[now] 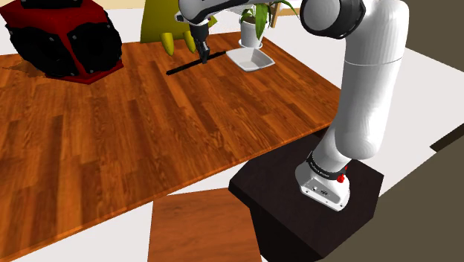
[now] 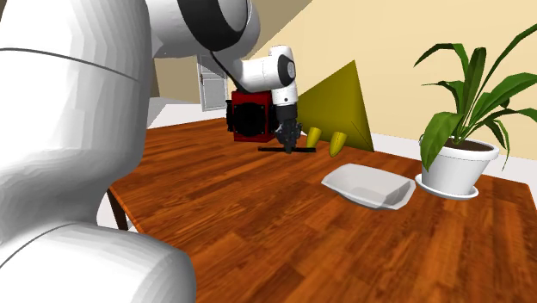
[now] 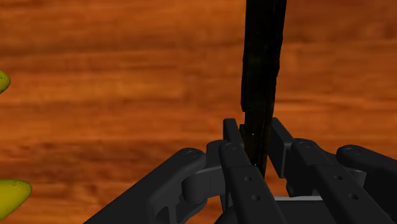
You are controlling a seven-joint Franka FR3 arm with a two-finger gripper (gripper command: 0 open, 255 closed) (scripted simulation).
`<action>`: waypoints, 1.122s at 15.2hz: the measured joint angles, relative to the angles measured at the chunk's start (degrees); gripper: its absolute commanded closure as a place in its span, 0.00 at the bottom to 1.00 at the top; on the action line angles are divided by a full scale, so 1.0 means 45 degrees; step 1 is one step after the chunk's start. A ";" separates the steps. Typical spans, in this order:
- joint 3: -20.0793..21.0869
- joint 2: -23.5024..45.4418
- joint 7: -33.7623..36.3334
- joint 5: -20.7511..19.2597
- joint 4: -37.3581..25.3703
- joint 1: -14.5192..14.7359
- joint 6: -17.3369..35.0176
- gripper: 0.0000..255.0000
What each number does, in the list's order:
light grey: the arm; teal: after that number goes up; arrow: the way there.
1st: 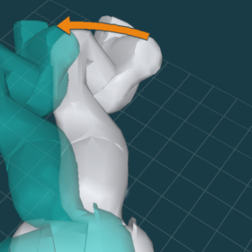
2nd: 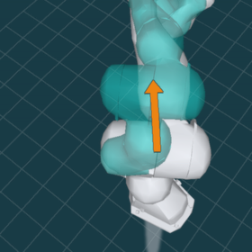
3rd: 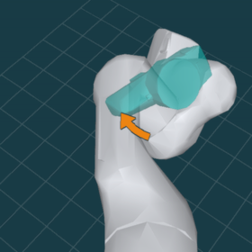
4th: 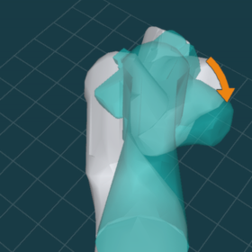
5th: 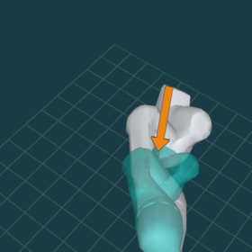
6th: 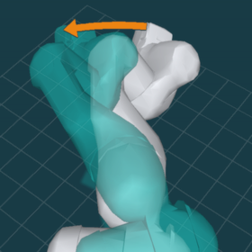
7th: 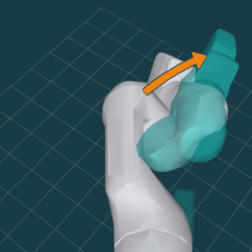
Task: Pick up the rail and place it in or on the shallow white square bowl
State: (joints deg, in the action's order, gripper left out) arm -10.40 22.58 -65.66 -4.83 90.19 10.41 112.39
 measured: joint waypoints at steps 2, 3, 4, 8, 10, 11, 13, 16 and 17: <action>-0.0006 -0.0060 -0.0040 0.0000 -0.0253 -0.0004 -0.0310 1.00; -0.0007 -0.0035 -0.0067 0.0013 -0.0445 -0.0015 -0.0472 1.00; -0.0010 -0.0116 -0.0075 0.0005 -0.0518 -0.0007 -0.0630 1.00; -0.0023 -0.0228 -0.0151 0.0006 -0.0998 -0.0016 -0.1212 1.00; -0.0107 -0.0453 -0.0396 -0.0006 -0.0757 -0.0171 -0.1167 1.00; -0.0178 -0.0596 -0.0579 -0.0013 -0.0519 -0.0297 -0.1045 1.00; -0.0343 -0.0998 -0.1010 -0.0038 0.0037 -0.0577 -0.0828 1.00; -0.0623 -0.1325 -0.1782 -0.0020 0.0491 -0.1076 -0.0600 1.00; -0.0708 -0.1423 -0.2011 -0.0014 0.0642 -0.1223 -0.0516 1.00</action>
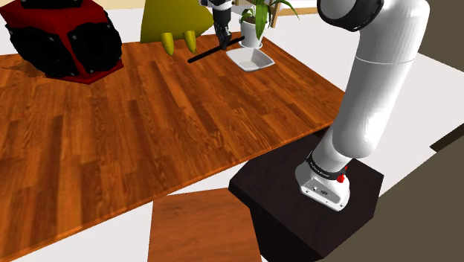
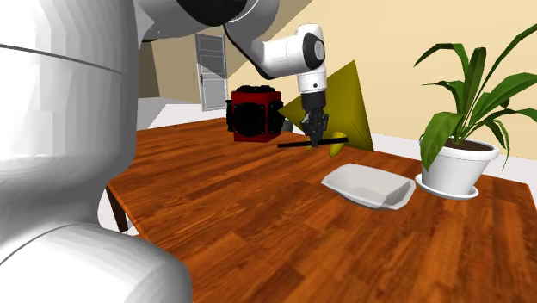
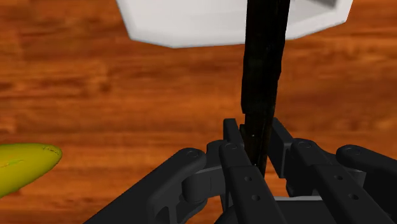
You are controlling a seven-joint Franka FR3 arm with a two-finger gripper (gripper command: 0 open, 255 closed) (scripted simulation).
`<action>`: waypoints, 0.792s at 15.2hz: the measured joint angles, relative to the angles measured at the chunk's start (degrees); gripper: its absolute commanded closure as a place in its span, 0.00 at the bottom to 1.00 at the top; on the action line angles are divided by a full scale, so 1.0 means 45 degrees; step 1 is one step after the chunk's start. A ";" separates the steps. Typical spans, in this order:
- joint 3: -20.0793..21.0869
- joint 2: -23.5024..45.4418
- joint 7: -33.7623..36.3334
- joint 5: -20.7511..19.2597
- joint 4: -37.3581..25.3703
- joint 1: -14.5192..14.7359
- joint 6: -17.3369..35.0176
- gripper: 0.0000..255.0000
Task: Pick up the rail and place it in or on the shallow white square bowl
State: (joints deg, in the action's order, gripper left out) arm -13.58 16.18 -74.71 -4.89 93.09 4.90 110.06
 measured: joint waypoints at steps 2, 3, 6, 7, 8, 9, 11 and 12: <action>-0.0212 -0.0164 -0.0583 0.0029 0.0278 -0.0376 0.0188 1.00; -0.0303 -0.0340 -0.0806 0.0015 0.0489 -0.0512 0.0253 1.00; -0.0594 -0.0482 -0.1613 0.0076 0.0747 -0.1017 0.0476 1.00; -0.0685 -0.0401 -0.1901 0.0134 0.0606 -0.1199 0.0443 1.00; -0.0790 -0.0475 -0.2188 0.0150 0.0744 -0.1377 0.0546 1.00; -0.0894 -0.0455 -0.2486 0.0192 0.0724 -0.1568 0.0579 1.00; -0.1089 -0.0386 -0.3076 0.0296 0.0647 -0.1943 0.0634 1.00; -0.1170 -0.0418 -0.3315 0.0324 0.0670 -0.2090 0.0645 1.00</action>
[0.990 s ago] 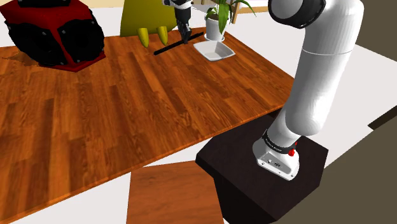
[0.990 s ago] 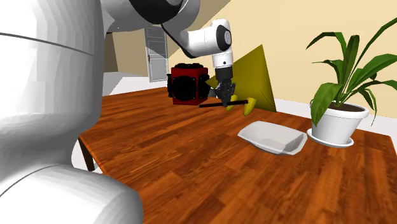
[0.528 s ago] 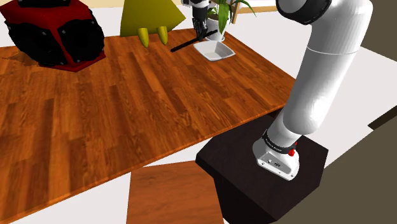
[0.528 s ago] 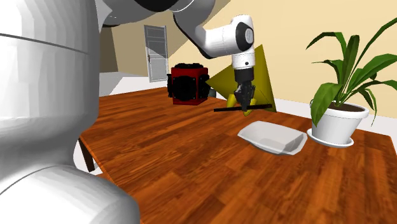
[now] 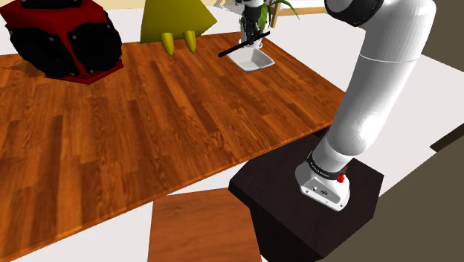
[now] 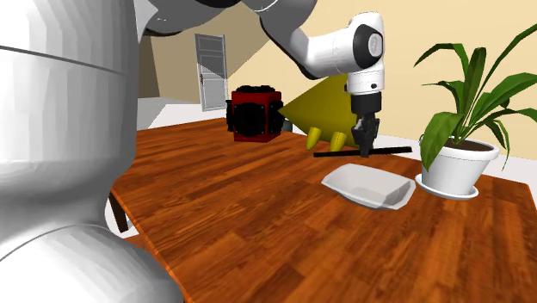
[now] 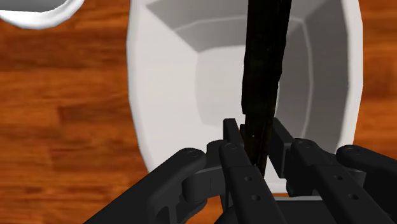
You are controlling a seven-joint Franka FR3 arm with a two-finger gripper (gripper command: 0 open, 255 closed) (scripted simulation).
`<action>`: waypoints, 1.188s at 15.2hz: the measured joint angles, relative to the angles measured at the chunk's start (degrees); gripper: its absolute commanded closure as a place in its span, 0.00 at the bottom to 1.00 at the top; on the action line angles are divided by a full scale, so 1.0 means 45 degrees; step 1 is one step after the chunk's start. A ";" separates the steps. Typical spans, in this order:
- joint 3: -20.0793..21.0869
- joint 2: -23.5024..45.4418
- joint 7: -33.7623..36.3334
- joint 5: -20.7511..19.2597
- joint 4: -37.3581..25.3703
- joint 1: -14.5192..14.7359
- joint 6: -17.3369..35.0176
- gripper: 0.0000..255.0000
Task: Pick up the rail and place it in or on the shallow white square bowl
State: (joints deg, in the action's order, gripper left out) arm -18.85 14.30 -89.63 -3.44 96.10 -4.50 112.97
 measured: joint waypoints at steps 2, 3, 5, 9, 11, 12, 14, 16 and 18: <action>-0.0176 0.0095 -0.0561 0.0115 -0.0139 -0.0360 0.0014 1.00; -0.0275 0.0180 -0.0885 0.0191 -0.0180 -0.0577 0.0090 1.00; -0.0339 0.0315 -0.1133 0.0268 -0.0225 -0.0743 0.0193 1.00; -0.0339 0.0483 -0.1191 0.0325 0.0238 -0.0803 0.0818 1.00; -0.0328 0.0588 -0.1178 0.0353 0.0457 -0.0811 0.1136 1.00; -0.0321 0.0610 -0.1157 0.0356 0.0572 -0.0803 0.1273 1.00; -0.0312 0.0719 -0.1159 0.0391 0.0766 -0.0822 0.1582 1.00; -0.0303 0.0844 -0.1164 0.0429 0.0995 -0.0845 0.1936 1.00; -0.0285 0.0992 -0.1162 0.0471 0.1094 -0.0860 0.2169 1.00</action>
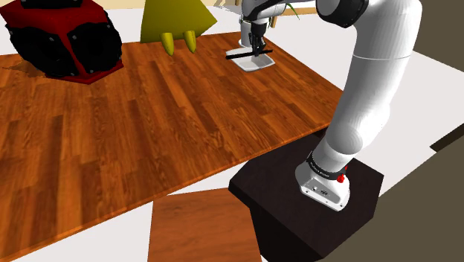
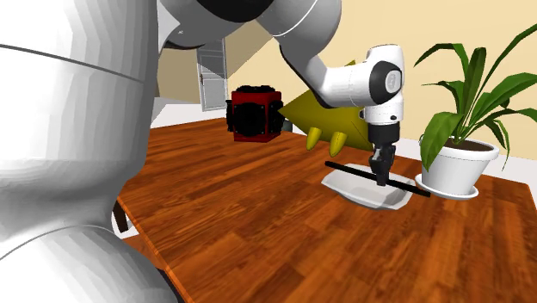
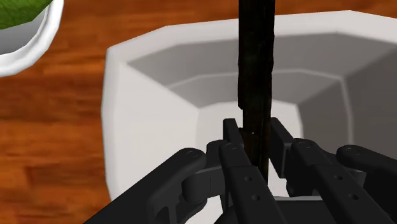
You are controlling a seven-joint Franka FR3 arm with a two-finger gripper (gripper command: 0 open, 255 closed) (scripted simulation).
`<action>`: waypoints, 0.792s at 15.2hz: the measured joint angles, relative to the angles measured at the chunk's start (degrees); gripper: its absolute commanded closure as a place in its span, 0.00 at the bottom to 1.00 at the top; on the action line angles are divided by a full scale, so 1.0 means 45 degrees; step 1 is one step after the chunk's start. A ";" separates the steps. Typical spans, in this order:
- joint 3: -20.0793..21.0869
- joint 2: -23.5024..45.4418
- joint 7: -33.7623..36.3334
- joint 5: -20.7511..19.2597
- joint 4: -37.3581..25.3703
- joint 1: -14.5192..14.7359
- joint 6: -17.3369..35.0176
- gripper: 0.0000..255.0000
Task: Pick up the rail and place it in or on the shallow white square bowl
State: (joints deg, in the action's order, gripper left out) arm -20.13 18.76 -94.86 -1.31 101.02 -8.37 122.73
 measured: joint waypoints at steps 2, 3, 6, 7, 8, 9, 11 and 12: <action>-0.0003 -0.0026 0.0022 -0.0006 0.0084 0.0011 0.0110 1.00; -0.0002 -0.0025 0.0018 -0.0002 0.0084 0.0009 0.0112 1.00; -0.0004 -0.0029 0.0022 -0.0001 0.0089 0.0011 0.0118 1.00; -0.0004 -0.0030 0.0022 -0.0003 0.0086 0.0012 0.0111 0.00; 0.0003 -0.0018 0.0028 -0.0004 0.0105 0.0021 0.0112 0.00; 0.0008 -0.0011 0.0033 -0.0005 0.0119 0.0028 0.0115 0.00; 0.0012 -0.0009 0.0040 -0.0007 0.0132 0.0035 0.0115 0.00; 0.0013 -0.0009 0.0041 -0.0008 0.0135 0.0036 0.0116 0.00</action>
State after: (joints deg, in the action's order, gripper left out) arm -20.07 18.72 -94.67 -1.35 101.63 -8.21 123.25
